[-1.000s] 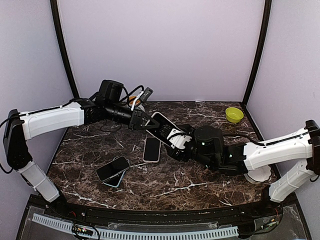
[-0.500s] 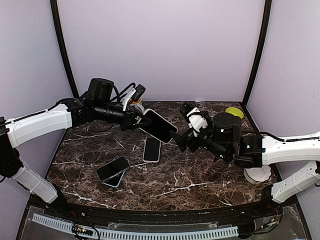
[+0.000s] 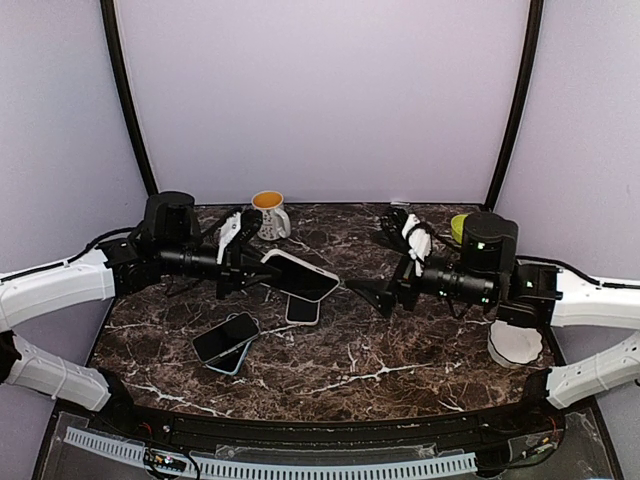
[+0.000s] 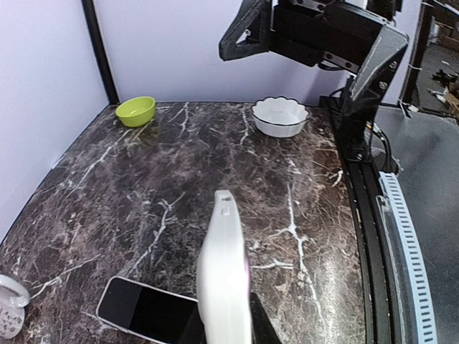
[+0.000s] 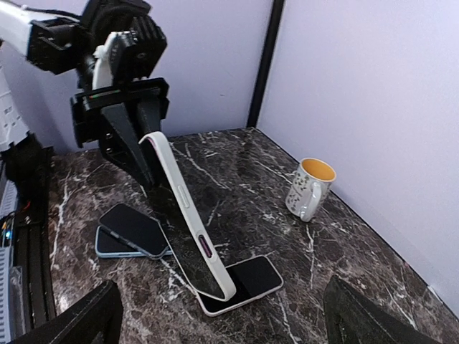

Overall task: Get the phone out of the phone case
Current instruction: Pass from the left arm to the right

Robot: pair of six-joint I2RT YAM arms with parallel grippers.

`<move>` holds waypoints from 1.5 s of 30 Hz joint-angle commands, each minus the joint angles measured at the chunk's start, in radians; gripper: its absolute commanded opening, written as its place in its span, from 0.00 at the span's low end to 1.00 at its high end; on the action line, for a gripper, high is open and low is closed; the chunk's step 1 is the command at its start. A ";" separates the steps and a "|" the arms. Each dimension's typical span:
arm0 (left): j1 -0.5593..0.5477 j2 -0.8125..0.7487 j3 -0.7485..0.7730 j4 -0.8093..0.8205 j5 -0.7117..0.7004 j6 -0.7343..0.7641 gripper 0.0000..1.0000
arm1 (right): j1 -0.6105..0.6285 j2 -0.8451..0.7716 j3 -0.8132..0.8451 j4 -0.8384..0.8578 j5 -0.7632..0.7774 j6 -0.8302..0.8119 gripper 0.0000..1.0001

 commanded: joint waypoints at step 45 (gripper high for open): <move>-0.006 -0.078 -0.204 0.734 0.474 -0.164 0.00 | 0.073 0.156 -0.133 0.580 -0.362 -0.047 0.00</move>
